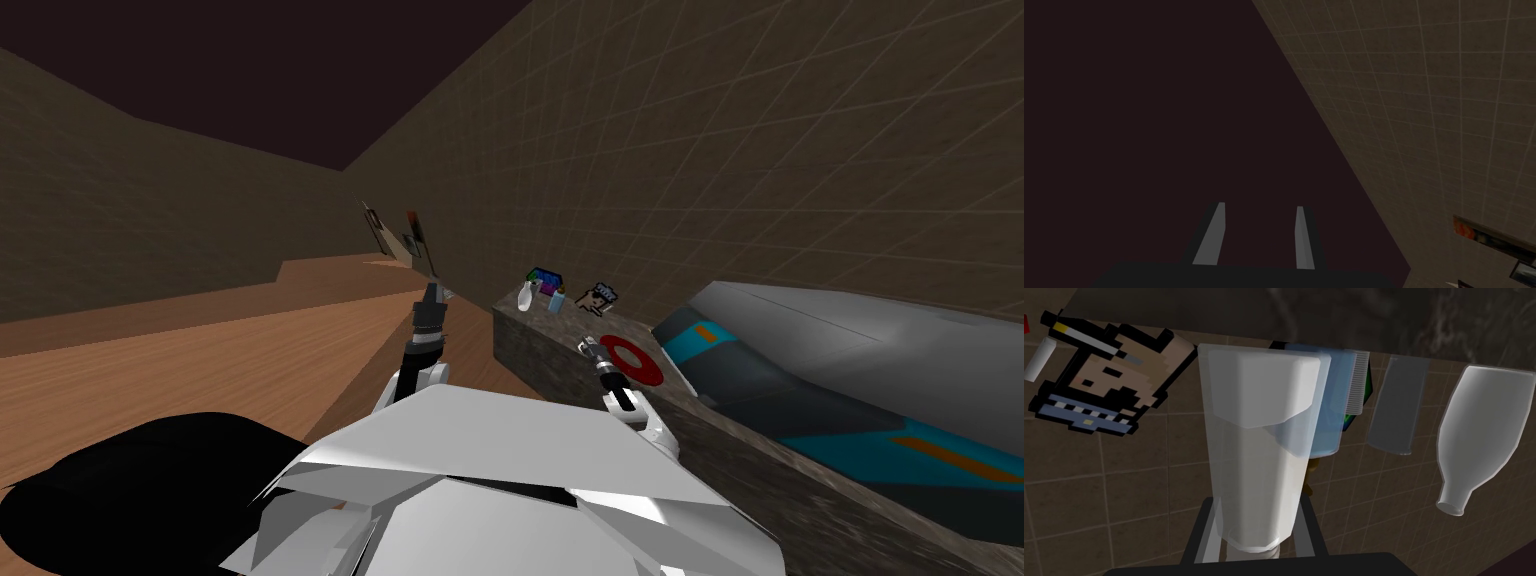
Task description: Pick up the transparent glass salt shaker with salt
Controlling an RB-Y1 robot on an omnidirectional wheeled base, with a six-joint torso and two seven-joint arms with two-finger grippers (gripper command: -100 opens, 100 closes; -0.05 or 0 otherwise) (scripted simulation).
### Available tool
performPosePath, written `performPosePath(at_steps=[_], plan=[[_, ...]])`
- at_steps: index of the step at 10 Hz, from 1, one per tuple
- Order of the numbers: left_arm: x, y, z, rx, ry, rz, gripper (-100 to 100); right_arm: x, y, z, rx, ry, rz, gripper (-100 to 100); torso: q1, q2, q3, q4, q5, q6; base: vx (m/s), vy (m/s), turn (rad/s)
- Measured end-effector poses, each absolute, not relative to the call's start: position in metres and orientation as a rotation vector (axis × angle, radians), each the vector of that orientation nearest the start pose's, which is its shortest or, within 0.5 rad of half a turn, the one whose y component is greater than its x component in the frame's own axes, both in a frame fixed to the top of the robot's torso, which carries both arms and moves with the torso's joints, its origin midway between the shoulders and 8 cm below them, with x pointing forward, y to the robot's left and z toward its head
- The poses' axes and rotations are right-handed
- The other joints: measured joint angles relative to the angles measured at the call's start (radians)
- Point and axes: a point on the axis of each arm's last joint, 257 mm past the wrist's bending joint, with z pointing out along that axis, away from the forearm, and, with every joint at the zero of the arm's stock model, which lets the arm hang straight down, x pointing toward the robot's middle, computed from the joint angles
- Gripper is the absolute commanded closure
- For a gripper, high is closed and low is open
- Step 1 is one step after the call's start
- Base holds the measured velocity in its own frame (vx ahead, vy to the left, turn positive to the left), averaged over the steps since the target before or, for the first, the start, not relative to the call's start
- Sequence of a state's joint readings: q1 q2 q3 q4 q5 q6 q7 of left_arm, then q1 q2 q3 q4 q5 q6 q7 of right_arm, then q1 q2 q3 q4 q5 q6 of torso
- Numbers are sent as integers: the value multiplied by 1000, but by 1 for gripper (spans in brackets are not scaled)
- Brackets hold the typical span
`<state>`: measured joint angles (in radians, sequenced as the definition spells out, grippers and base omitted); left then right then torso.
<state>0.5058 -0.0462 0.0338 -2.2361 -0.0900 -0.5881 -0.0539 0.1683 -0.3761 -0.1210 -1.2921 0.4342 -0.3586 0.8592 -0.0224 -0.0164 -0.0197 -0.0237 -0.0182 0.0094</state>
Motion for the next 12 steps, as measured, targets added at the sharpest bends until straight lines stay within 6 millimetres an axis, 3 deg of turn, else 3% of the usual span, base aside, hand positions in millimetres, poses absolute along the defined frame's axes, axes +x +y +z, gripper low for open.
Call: performPosePath(at_steps=[11,12], plan=[[337,282,19,-578,616,-1170,0,386,-368,-305,-90,1683,-39,100,0,1,0,-1,-1,-1,70,0,-52],[337,282,19,-578,616,-1170,0,386,-367,-304,-92,1681,-39,0,0,3,1,-1,-1,-1,0,0,0]])
